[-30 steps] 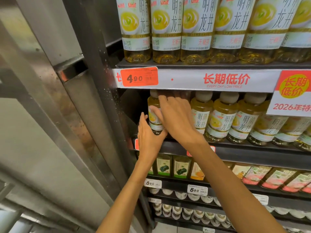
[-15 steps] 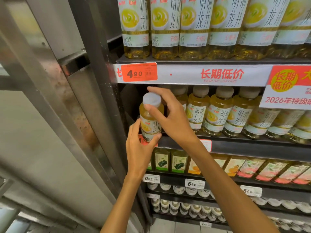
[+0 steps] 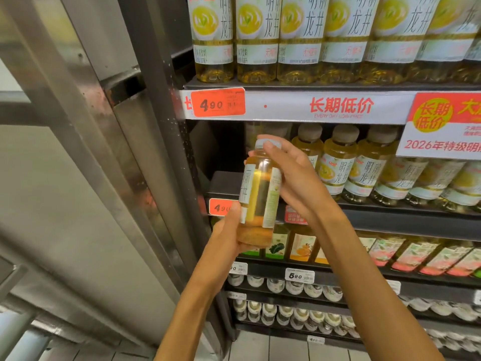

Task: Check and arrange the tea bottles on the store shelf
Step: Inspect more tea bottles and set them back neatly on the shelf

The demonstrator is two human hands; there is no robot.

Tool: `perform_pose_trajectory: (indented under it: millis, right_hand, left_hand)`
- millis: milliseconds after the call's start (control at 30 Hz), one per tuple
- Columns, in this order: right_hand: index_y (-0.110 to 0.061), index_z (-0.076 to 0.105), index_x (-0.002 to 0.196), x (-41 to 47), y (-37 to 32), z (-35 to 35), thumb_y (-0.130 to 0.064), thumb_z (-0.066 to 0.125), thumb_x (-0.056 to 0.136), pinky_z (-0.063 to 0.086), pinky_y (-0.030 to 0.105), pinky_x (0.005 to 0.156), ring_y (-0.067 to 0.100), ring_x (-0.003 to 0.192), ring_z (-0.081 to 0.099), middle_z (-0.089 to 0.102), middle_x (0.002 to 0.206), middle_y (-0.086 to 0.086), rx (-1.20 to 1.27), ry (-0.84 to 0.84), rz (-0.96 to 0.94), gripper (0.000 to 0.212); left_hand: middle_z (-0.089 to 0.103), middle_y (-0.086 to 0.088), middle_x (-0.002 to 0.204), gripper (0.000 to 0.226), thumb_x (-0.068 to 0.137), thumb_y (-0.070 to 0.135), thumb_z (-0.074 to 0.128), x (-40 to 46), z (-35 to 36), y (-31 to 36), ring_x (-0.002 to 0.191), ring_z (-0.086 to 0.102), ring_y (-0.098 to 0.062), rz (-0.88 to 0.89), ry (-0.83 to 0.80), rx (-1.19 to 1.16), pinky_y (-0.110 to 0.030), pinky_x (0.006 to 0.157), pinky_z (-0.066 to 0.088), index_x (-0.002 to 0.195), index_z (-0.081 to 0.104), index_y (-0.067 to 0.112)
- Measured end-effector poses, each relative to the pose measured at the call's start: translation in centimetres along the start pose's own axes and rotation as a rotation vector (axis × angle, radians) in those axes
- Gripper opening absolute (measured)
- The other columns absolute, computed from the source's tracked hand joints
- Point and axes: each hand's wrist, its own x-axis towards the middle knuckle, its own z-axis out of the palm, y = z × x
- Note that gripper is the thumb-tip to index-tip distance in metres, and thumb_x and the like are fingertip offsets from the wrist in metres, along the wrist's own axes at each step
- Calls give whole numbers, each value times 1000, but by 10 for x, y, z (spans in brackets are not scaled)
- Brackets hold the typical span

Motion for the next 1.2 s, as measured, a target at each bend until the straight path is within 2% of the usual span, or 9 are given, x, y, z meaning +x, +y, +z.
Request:
perform_pose_trajectory:
  millis: [133, 300, 367, 500, 633, 800, 1000, 1100, 1200]
  right_hand:
    - [-23, 56, 121, -5, 4, 4, -28, 53, 96, 56, 30, 84, 13, 99, 67, 64, 115, 7, -211, 55, -4, 25]
    - [-15, 58, 120, -9, 0, -2, -23, 44, 99, 49, 40, 98, 29, 108, 64, 68, 111, 12, 159, -74, 113, 27]
    - [-11, 58, 120, -9, 0, -3, -19, 43, 99, 50, 38, 95, 29, 105, 66, 69, 106, 11, 200, -96, 99, 26]
    - [-14, 61, 115, -11, -3, -1, -19, 55, 95, 57, 30, 81, 21, 98, 69, 71, 102, 5, -28, 6, -5, 22]
    - [-18, 63, 115, -8, -2, 1, -31, 55, 95, 54, 37, 90, 21, 102, 67, 68, 111, 7, -232, 61, 8, 25]
    - [-14, 57, 119, -10, 0, -5, -30, 44, 99, 55, 43, 86, 34, 98, 68, 66, 108, 15, 109, -61, 232, 29]
    - [-10, 61, 98, -10, 18, -7, -31, 47, 99, 58, 33, 67, 19, 73, 69, 68, 74, 8, 267, 50, 465, 25]
    - [-11, 58, 93, -10, 30, -8, -24, 47, 99, 56, 26, 55, 14, 57, 66, 66, 64, 5, 336, 97, 570, 18]
    - [-11, 57, 104, -9, 29, -8, -24, 47, 99, 57, 29, 56, 17, 62, 67, 65, 69, 7, 324, 97, 546, 18]
  left_hand:
    - [71, 0, 112, 59, 82, 72, 44, -2, 9, 5, 103, 68, -17, 16, -27, 3, -36, 86, 54, 124, 58, 32]
    - [68, -14, 88, 76, 79, 72, 46, -11, 8, 12, 69, 67, -22, -237, -252, -482, -24, 50, 51, 111, 66, 7]
    - [68, -13, 88, 75, 82, 72, 39, -10, 4, 10, 73, 68, -22, -264, -313, -509, -25, 55, 54, 107, 69, 8]
    - [67, -2, 121, 54, 88, 71, 33, -9, 1, 8, 111, 64, -20, -64, -146, -145, -40, 93, 52, 125, 59, 40]
    - [73, -3, 107, 64, 82, 70, 50, -13, 15, 15, 97, 70, -18, -61, -126, -20, -28, 75, 58, 128, 58, 25]
    - [68, -17, 87, 68, 83, 65, 50, -20, 18, 24, 72, 69, -21, -333, -332, -603, -29, 52, 56, 106, 70, 4]
    - [66, -23, 87, 74, 83, 57, 55, -21, 14, 41, 67, 70, -30, -488, -394, -1098, -35, 54, 60, 123, 49, -4]
    - [65, -28, 94, 76, 86, 59, 54, -18, 16, 41, 70, 70, -34, -496, -347, -1139, -40, 60, 61, 125, 51, -6]
    - [67, -22, 93, 69, 82, 55, 54, -21, 16, 34, 73, 70, -27, -442, -396, -988, -35, 66, 60, 119, 58, -3]
